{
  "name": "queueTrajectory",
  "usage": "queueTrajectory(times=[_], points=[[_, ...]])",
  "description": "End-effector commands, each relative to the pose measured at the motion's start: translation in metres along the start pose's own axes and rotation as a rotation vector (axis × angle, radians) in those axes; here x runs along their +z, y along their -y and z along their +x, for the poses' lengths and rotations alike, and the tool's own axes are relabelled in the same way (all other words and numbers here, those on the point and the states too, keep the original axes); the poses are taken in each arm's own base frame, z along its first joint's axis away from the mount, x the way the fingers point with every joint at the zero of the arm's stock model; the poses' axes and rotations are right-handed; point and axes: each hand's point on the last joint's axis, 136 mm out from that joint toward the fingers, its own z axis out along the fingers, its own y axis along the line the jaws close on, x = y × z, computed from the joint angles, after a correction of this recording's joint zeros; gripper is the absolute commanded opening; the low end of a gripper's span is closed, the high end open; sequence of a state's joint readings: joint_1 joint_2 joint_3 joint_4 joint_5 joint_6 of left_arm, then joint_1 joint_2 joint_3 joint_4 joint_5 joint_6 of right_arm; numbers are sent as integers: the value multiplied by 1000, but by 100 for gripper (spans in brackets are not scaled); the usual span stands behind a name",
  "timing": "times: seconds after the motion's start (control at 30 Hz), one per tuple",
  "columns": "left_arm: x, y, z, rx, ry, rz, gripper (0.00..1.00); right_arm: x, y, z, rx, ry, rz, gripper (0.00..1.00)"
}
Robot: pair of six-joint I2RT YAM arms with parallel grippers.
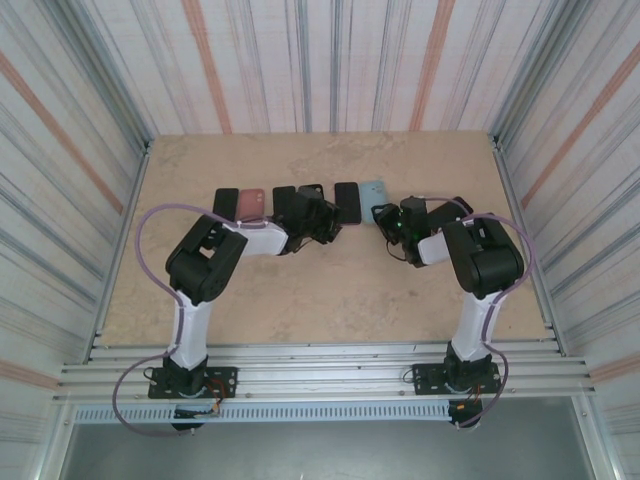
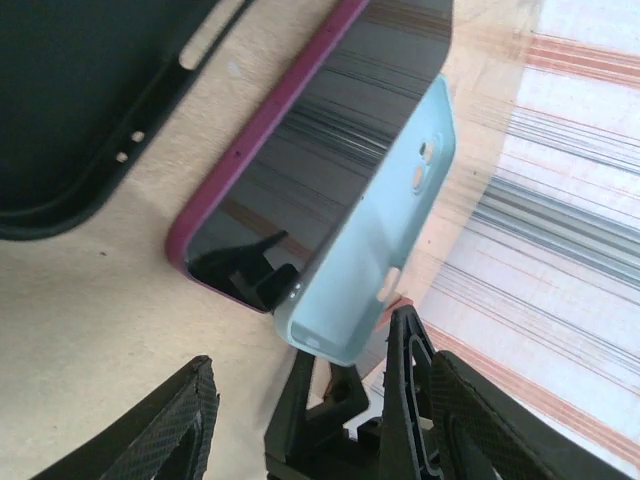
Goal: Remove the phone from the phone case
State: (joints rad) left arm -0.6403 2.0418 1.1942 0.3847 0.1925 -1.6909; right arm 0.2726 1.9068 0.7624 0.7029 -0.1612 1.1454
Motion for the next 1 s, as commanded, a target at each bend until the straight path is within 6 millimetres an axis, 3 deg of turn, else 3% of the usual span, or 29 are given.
queueTrajectory(times=[0.0, 0.07, 0.2, 0.5, 0.73, 0.97], points=[[-19, 30, 5, 41, -20, 45, 60, -9, 12, 4, -2, -46, 100, 63], [-21, 34, 7, 45, -32, 49, 60, -14, 15, 5, -8, -59, 143, 71], [-29, 46, 11, 77, -51, 55, 61, -24, 18, 7, -2, -82, 206, 78], [-49, 59, 17, 134, -88, 66, 65, -46, 9, -6, -46, -78, 292, 86], [-65, 72, 27, 224, -141, 108, 78, -94, 25, -48, -132, -20, 545, 98], [-69, 79, 38, 250, -198, 141, 90, -138, 68, -93, -130, 0, 877, 99]])
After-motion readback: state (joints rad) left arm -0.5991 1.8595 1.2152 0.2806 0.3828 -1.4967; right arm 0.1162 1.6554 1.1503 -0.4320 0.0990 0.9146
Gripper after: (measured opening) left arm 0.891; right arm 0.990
